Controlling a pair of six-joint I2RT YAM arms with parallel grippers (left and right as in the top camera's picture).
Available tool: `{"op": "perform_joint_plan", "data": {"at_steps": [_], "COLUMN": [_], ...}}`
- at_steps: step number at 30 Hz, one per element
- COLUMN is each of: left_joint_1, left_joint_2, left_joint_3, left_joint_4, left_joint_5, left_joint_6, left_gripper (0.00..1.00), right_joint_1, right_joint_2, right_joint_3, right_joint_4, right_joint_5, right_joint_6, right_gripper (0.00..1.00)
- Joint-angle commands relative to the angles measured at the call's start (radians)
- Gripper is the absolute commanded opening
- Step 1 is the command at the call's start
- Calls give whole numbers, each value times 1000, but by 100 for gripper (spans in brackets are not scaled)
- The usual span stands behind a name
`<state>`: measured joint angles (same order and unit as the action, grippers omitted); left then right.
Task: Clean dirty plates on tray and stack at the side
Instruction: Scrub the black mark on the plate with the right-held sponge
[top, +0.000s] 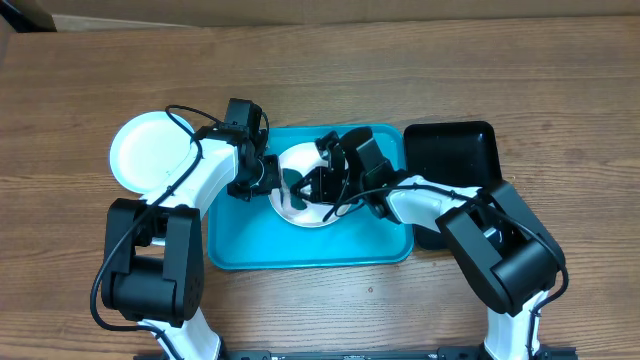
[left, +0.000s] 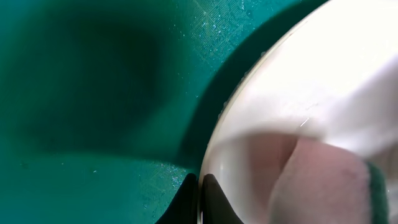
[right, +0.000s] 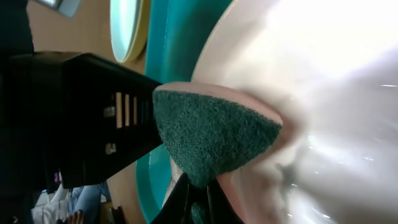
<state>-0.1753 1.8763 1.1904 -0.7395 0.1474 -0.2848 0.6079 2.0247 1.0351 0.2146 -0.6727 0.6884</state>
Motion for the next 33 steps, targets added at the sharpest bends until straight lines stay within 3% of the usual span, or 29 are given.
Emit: {"op": "perform_joint_plan", "data": {"at_steps": [1, 24, 33], "left_joint_1": [-4, -4, -4], "left_joint_2": [20, 20, 20], "left_joint_3": [-4, -4, -4], "left_joint_4": [0, 0, 0], "left_joint_5": [10, 10, 8], "left_joint_6": [1, 1, 1], "left_gripper": [4, 4, 4], "right_joint_1": [14, -6, -95], "right_joint_2": [0, 1, -115], "right_joint_3": [-1, -1, 0], "right_joint_4": [24, -128, -189], "right_joint_5": [0, 174, 171], "right_joint_6": [5, -66, -121], "right_gripper": [4, 4, 4]}}
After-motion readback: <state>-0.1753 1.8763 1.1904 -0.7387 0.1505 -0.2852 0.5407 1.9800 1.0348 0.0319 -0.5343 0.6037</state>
